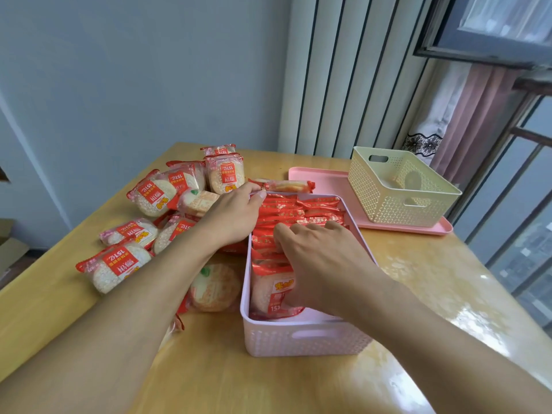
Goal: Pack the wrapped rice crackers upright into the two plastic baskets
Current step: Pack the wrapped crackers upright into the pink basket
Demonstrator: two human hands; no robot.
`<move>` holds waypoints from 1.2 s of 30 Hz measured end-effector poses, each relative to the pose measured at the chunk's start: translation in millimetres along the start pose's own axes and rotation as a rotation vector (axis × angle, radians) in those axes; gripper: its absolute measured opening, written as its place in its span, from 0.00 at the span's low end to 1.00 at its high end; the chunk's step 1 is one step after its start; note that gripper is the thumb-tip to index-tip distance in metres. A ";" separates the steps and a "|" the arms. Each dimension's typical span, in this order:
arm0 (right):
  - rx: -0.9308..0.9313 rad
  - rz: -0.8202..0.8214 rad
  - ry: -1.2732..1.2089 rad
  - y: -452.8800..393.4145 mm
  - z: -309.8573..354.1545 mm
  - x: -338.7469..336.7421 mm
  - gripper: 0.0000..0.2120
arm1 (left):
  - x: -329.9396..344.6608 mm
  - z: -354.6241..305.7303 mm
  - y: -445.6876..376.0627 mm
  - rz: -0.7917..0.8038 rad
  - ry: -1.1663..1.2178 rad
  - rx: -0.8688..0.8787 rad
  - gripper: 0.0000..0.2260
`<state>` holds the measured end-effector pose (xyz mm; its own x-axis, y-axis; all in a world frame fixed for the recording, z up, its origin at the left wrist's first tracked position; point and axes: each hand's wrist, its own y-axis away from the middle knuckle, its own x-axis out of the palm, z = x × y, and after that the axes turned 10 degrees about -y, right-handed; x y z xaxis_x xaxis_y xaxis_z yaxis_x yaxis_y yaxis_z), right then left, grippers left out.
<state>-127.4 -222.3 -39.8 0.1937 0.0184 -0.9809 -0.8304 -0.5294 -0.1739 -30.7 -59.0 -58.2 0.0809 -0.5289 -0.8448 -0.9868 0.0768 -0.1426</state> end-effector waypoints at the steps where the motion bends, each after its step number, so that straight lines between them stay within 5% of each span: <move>1: 0.014 -0.008 0.005 -1.7 0.8 -1.2 0.30 | -0.4 0.1 -0.2 0.007 -0.002 0.000 0.20; 10: 0.065 0.208 -0.105 1.0 1.9 -17.3 0.37 | -0.1 0.7 -1.1 0.081 0.046 -0.007 0.21; 13: 0.105 0.239 -0.230 -5.8 -2.1 -50.0 0.29 | -4.3 2.1 -2.1 0.095 0.056 0.008 0.22; 16: 0.180 0.059 -0.367 -34.0 -19.2 -65.4 0.16 | -5.3 2.6 -2.9 0.108 0.072 0.014 0.22; 19: 0.271 -0.122 -0.310 -69.2 -46.0 -46.0 0.20 | -5.2 4.2 -2.9 0.114 0.071 0.006 0.22; 21: 0.361 -0.063 -0.317 -84.6 -62.7 -28.2 0.23 | -4.9 5.7 -4.1 0.122 0.088 -0.001 0.21; 24: 0.430 0.096 -0.401 -92.8 -74.8 -9.5 0.15 | -8.4 6.1 -3.4 0.139 0.119 0.016 0.20; 28: 0.374 -0.159 -0.455 -85.0 -81.4 -5.6 0.11 | -15.5 1.6 -0.5 0.070 0.173 0.001 0.19; 32: 0.083 -0.490 -0.539 -58.6 -75.9 -16.5 0.11 | -29.7 -16.4 10.3 -0.102 0.404 -0.087 0.26; 36: -0.068 -0.535 -0.512 -36.2 -73.5 -17.6 0.10 | -37.7 -26.3 16.9 -0.079 0.815 0.001 0.21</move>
<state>-62.4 -265.8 -9.8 0.2810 0.6731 -0.6841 -0.6533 -0.3881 -0.6501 -54.1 -60.0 -15.2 0.0223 -0.9811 -0.1923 -0.9824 0.0142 -0.1861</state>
